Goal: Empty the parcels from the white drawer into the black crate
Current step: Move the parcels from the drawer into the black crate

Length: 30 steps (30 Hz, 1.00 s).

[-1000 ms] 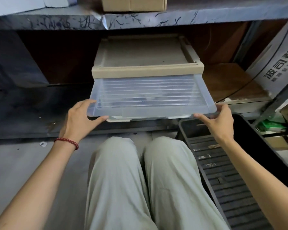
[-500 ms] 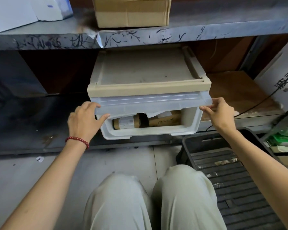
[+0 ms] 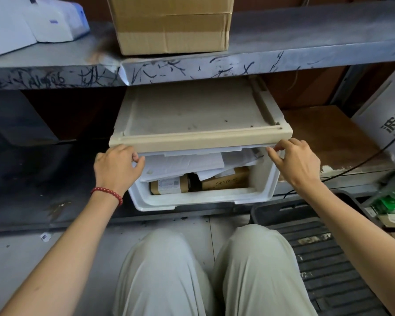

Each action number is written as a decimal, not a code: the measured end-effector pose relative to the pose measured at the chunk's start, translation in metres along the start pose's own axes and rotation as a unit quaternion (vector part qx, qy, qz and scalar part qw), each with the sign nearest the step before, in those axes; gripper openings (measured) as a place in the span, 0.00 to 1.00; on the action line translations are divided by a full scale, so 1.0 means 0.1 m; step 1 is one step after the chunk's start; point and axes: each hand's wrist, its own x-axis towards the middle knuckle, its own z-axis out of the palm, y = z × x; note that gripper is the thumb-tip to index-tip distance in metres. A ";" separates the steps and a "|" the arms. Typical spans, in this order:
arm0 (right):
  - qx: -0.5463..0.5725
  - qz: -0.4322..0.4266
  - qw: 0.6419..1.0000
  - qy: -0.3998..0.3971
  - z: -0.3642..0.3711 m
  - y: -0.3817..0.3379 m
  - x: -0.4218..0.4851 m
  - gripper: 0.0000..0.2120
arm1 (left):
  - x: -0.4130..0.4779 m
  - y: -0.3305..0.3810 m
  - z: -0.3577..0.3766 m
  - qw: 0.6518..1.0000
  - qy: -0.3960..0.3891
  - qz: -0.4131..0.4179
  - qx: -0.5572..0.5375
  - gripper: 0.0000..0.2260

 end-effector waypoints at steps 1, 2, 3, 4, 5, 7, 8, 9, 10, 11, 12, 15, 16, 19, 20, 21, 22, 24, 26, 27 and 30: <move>-0.012 -0.002 1.000 -0.006 -0.01 -0.01 0.00 0.19 | -0.01 0.02 0.00 1.000 0.002 -0.005 0.000 0.10; -0.023 -0.004 1.000 -0.016 -0.02 -0.02 0.00 0.20 | -0.02 0.04 -0.02 1.000 -0.001 -0.009 0.002 0.10; -0.032 -0.005 0.999 -0.030 -0.03 -0.03 -0.01 0.21 | -0.03 0.07 -0.04 1.000 -0.011 -0.013 0.007 0.10; -0.043 -0.004 0.998 -0.049 -0.06 -0.05 -0.02 0.22 | -0.05 0.09 -0.06 0.999 -0.030 -0.016 0.018 0.11; -0.057 -0.005 0.995 -0.075 -0.09 -0.06 -0.03 0.23 | -0.07 0.12 -0.09 0.998 -0.056 -0.018 0.034 0.12; -0.097 -0.019 0.986 -0.135 -0.18 -0.09 -0.07 0.26 | -0.12 0.15 -0.14 0.991 -0.112 -0.014 0.071 0.18; -0.113 -0.033 0.981 -0.156 -0.23 -0.12 -0.10 0.27 | -0.15 0.16 -0.15 0.988 -0.128 -0.009 0.086 0.20; -0.118 -0.050 0.978 -0.166 -0.28 -0.14 -0.13 0.28 | -0.19 0.18 -0.17 0.986 -0.134 -0.001 0.097 0.21; -0.114 -0.066 0.977 -0.165 -0.33 -0.18 -0.16 0.28 | -0.23 0.21 -0.18 0.986 -0.135 0.008 0.103 0.22; -0.102 -0.082 0.979 -0.157 -0.37 -0.23 -0.20 0.27 | -0.27 0.24 -0.20 0.986 -0.132 0.015 0.101 0.22; -0.090 -0.095 0.980 -0.147 -0.40 -0.28 -0.24 0.27 | -0.33 0.27 -0.21 0.987 -0.129 0.021 0.098 0.22; -0.074 -0.120 0.981 -0.136 -0.46 -0.45 -0.40 0.26 | -0.55 0.37 -0.19 0.985 -0.141 0.038 0.087 0.21; -0.069 -0.124 0.980 -0.137 -0.44 -0.49 -0.46 0.26 | -0.62 0.39 -0.17 0.984 -0.151 0.041 0.083 0.21; -0.045 -0.128 0.978 -0.156 -0.38 -0.57 -0.60 0.27 | -0.70 0.46 -0.10 0.974 -0.196 0.063 0.090 0.22; -0.039 -0.127 0.976 -0.172 -0.34 -0.60 -0.62 0.27 | -0.69 0.50 -0.09 0.970 -0.213 0.077 0.090 0.23; -0.038 -0.129 0.973 -0.189 -0.31 -0.63 -0.64 0.27 | -0.68 0.54 -0.08 0.965 -0.227 0.093 0.089 0.23; -0.042 -0.132 0.970 -0.201 -0.25 -0.66 -0.64 0.28 | -0.65 0.57 -0.06 0.962 -0.234 0.106 0.090 0.24; -0.046 -0.134 0.969 -0.204 -0.11 -0.70 -0.65 0.28 | -0.59 0.62 0.01 0.959 -0.241 0.114 0.098 0.25; -0.033 -0.109 0.970 -0.214 0.09 -0.73 -0.65 0.28 | -0.55 0.65 0.11 0.956 -0.252 0.112 0.104 0.26; -0.020 -0.089 0.969 -0.228 0.19 -0.76 -0.64 0.28 | -0.53 0.65 0.17 0.956 -0.251 0.113 0.102 0.27; 0.019 -0.058 0.969 -0.241 0.46 -0.87 -0.51 0.30 | -0.46 0.59 0.37 0.962 -0.236 0.099 0.099 0.29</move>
